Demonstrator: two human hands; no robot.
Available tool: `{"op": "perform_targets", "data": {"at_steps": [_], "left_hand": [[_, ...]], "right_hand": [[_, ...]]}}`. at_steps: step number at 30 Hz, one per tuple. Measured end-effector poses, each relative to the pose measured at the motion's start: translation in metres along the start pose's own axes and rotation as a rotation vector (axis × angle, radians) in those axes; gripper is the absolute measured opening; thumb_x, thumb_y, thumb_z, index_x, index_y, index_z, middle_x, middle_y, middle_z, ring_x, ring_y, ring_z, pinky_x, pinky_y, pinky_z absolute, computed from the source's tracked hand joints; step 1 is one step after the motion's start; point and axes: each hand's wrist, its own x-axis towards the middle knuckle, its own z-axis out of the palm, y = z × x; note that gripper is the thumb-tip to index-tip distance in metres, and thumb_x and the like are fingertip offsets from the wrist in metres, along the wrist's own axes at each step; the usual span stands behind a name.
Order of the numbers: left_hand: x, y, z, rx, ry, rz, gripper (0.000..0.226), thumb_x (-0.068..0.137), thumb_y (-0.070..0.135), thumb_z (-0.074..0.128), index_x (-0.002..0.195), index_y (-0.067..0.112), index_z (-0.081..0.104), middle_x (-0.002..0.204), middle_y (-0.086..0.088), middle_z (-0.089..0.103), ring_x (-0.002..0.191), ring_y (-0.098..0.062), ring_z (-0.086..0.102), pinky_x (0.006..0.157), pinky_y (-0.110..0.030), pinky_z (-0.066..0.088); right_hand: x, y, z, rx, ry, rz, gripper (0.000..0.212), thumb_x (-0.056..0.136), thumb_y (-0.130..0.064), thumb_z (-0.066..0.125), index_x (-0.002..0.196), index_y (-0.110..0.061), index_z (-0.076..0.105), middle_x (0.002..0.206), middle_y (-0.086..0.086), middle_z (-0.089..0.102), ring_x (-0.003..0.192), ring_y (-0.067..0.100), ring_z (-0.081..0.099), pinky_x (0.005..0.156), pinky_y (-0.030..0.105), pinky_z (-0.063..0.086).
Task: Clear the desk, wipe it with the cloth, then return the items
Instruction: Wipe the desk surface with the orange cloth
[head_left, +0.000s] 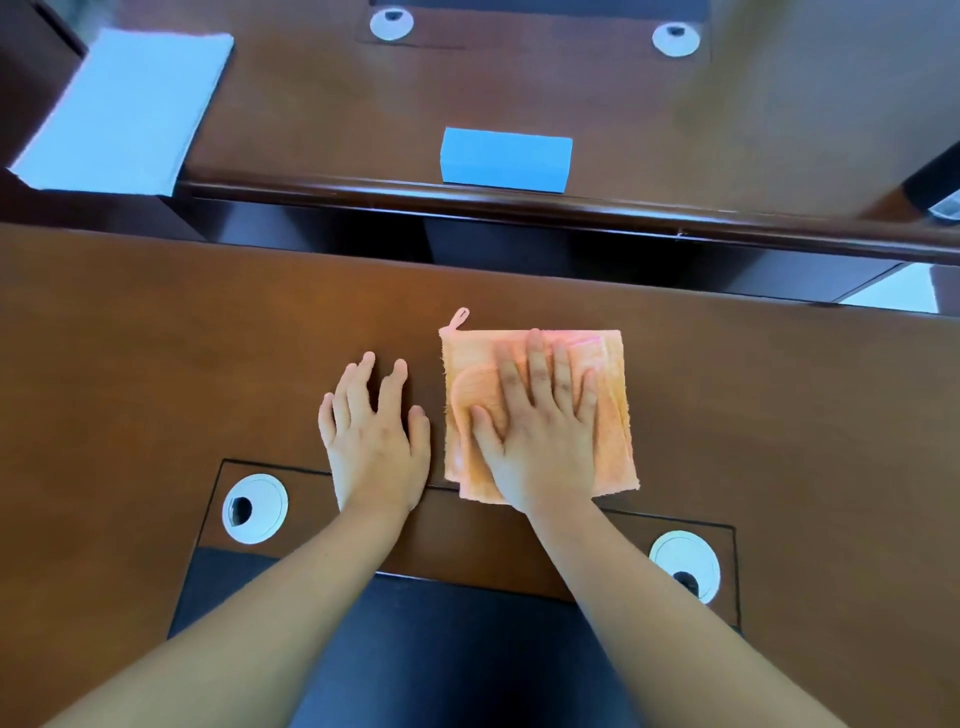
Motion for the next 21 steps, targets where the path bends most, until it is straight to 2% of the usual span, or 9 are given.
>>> {"op": "perform_targets", "data": {"at_steps": [2, 3, 6, 8, 10, 12, 15, 19, 21], "left_hand": [[0.018, 0.005, -0.004, -0.025, 0.052, 0.003, 0.039, 0.101, 0.029, 0.048, 0.138, 0.021, 0.057, 0.150, -0.010, 0.046, 0.139, -0.033, 0.045, 0.121, -0.051, 0.030], [0.027, 0.007, -0.006, -0.030, 0.056, 0.028, 0.039, 0.101, 0.028, 0.049, 0.138, 0.022, 0.056, 0.150, -0.010, 0.045, 0.138, -0.032, 0.044, 0.122, -0.052, 0.030], [0.051, 0.018, -0.003, -0.037, -0.015, 0.150, 0.049, 0.105, 0.029, 0.047, 0.154, 0.026, 0.044, 0.168, -0.009, 0.029, 0.155, -0.030, 0.028, 0.129, -0.049, 0.018], [0.054, 0.024, 0.004, -0.020, -0.081, 0.184, 0.053, 0.108, 0.036, 0.034, 0.161, 0.029, 0.034, 0.174, -0.006, 0.020, 0.161, -0.027, 0.016, 0.131, -0.047, 0.011], [0.054, 0.025, 0.011, 0.027, -0.092, 0.182, 0.058, 0.107, 0.043, 0.019, 0.163, 0.031, 0.030, 0.175, -0.005, 0.018, 0.162, -0.026, 0.014, 0.132, -0.047, 0.012], [0.056, 0.024, 0.015, 0.042, -0.078, 0.182, 0.060, 0.107, 0.045, 0.016, 0.163, 0.031, 0.030, 0.174, -0.006, 0.021, 0.161, -0.027, 0.017, 0.131, -0.049, 0.015], [0.057, 0.023, 0.015, 0.067, -0.074, 0.202, 0.062, 0.106, 0.046, 0.012, 0.163, 0.029, 0.030, 0.173, -0.009, 0.022, 0.160, -0.030, 0.019, 0.130, -0.052, 0.018], [0.057, 0.025, 0.014, 0.082, -0.100, 0.208, 0.066, 0.106, 0.047, 0.006, 0.165, 0.029, 0.028, 0.174, -0.011, 0.019, 0.161, -0.033, 0.017, 0.130, -0.054, 0.018], [0.059, 0.024, 0.014, 0.086, -0.109, 0.213, 0.066, 0.105, 0.047, 0.007, 0.165, 0.029, 0.028, 0.174, -0.011, 0.019, 0.161, -0.034, 0.017, 0.129, -0.055, 0.019]], "right_hand": [[0.001, 0.024, -0.003, -0.018, 0.001, 0.026, 0.075, 0.103, -0.072, 0.015, 0.169, -0.036, 0.008, 0.179, 0.001, 0.001, 0.165, 0.030, 0.002, 0.131, 0.057, 0.000], [0.001, 0.038, -0.006, -0.024, 0.004, 0.056, 0.075, 0.103, -0.071, 0.017, 0.169, -0.036, 0.008, 0.179, 0.001, 0.001, 0.165, 0.029, 0.002, 0.131, 0.057, 0.000], [0.001, 0.082, -0.016, -0.032, 0.021, 0.161, 0.075, 0.102, -0.070, 0.020, 0.169, -0.038, 0.007, 0.179, -0.001, 0.000, 0.165, 0.026, -0.001, 0.130, 0.057, -0.001], [0.000, 0.110, -0.023, -0.031, 0.041, 0.232, 0.075, 0.101, -0.070, 0.018, 0.169, -0.039, 0.009, 0.179, -0.002, 0.001, 0.165, 0.024, -0.001, 0.131, 0.057, 0.001], [0.003, 0.133, -0.029, -0.036, 0.049, 0.302, 0.076, 0.101, -0.072, 0.012, 0.169, -0.038, 0.009, 0.179, -0.003, 0.000, 0.165, 0.024, -0.001, 0.131, 0.058, 0.001], [0.008, 0.146, -0.035, -0.035, 0.047, 0.368, 0.077, 0.100, -0.073, 0.008, 0.169, -0.038, 0.009, 0.179, -0.003, 0.000, 0.165, 0.023, -0.002, 0.131, 0.059, 0.001], [0.011, 0.141, -0.036, -0.058, 0.060, 0.459, 0.076, 0.101, -0.069, 0.008, 0.169, -0.035, 0.009, 0.179, -0.001, 0.000, 0.165, 0.025, -0.002, 0.130, 0.060, 0.001], [0.033, 0.099, -0.031, -0.045, 0.089, 0.734, 0.077, 0.102, -0.061, 0.008, 0.170, -0.027, 0.006, 0.178, 0.008, 0.000, 0.164, 0.033, -0.001, 0.128, 0.065, 0.003], [0.050, 0.074, -0.026, -0.020, 0.071, 0.804, 0.076, 0.103, -0.059, 0.010, 0.170, -0.024, 0.005, 0.178, 0.012, -0.002, 0.163, 0.036, -0.002, 0.126, 0.068, 0.003]]}}
